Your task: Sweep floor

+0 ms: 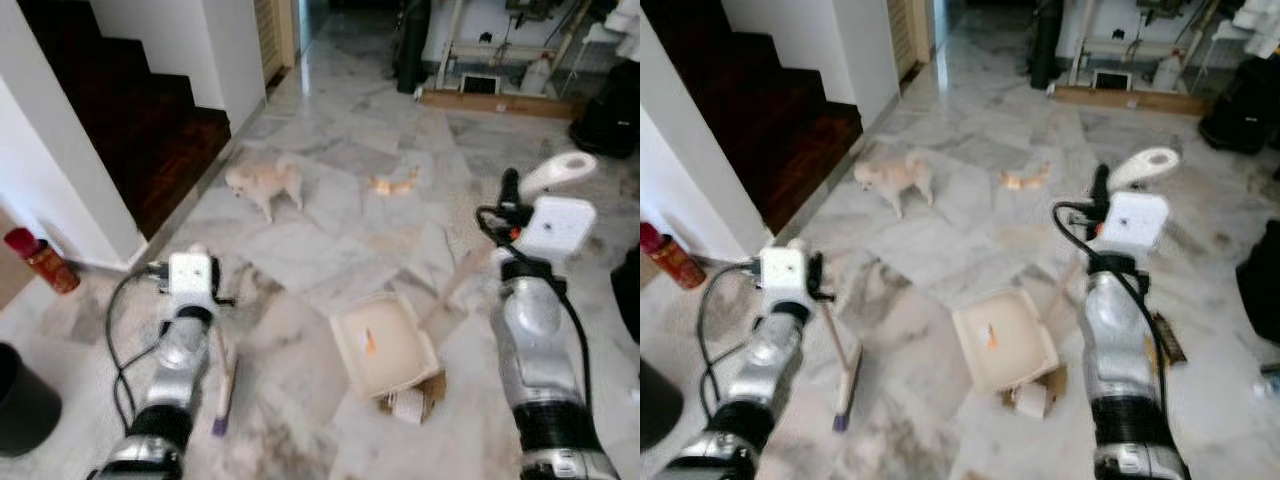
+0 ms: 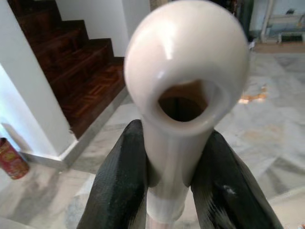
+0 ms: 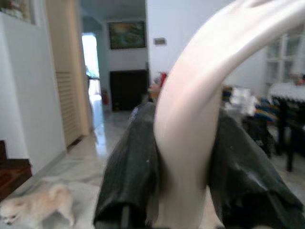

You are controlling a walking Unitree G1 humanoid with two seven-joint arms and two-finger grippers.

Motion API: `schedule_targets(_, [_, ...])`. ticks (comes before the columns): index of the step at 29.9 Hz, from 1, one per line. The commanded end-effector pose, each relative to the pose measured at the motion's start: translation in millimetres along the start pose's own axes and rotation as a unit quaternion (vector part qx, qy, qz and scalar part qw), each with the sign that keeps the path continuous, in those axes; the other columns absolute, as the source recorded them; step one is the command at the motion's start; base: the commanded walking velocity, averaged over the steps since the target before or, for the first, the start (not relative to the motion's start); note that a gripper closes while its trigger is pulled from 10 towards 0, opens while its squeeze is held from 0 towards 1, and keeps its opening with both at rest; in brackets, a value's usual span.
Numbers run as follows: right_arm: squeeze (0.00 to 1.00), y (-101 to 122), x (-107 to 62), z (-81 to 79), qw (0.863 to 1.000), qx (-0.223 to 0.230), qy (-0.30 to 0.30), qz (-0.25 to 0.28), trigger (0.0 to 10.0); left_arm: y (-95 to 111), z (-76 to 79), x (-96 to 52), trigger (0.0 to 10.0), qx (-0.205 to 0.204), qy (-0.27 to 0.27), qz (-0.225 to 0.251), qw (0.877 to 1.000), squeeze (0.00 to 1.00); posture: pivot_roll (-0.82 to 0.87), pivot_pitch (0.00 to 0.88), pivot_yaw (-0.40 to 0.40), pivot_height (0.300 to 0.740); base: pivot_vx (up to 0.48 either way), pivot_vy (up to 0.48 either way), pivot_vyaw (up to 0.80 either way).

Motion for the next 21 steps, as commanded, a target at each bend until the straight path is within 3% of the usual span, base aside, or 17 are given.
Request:
schedule_targets(1, [0.00, 21, 5.1, -3.0, 0.999, 0.006, 0.001, 0.034, 10.0, 11, -4.7, 3.0, 10.0, 0.003, 0.004, 0.019, 1.000, 0.00, -0.02, 0.035, 0.020, 0.740, 0.000, -0.255, 0.00])
schedule_targets(8, [0.00, 20, 4.1, 1.5, 0.999, 0.003, -0.005, 0.032, 10.0, 11, -3.6, 3.0, 10.0, 0.000, 0.003, 0.019, 1.000, 0.00, -0.02, 0.028, 0.021, 0.740, 0.000, -0.395, 0.00])
schedule_targets(18, [0.00, 7, -1.0, 11.7, 1.000, -0.005, -0.030, 0.005, 10.0, 11, -0.2, 2.2, 10.0, -0.008, -0.006, 0.021, 1.000, 0.00, -0.02, 0.019, 0.024, 0.740, 0.000, 0.000, 0.00])
schedule_targets(21, [0.00, 1, -3.8, 14.4, 0.999, 0.004, -0.037, -0.009, 10.0, 10, 1.7, 2.5, 10.0, -0.010, -0.008, 0.020, 1.000, 0.00, -0.03, 0.010, 0.028, 0.740, 0.000, 0.000, -0.73])
Point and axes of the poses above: a point about 5 cm out from each wrist's last joint towards the gripper, its own x axis pointing out of the wrist towards the gripper, its own y axis along the axis of the wrist's last joint, z = x × y, the point moved 5 cm from there along x, pointing out of the wrist towards the gripper, and after that the axes turned 10 degrees about -x, right-handed, at the moved point
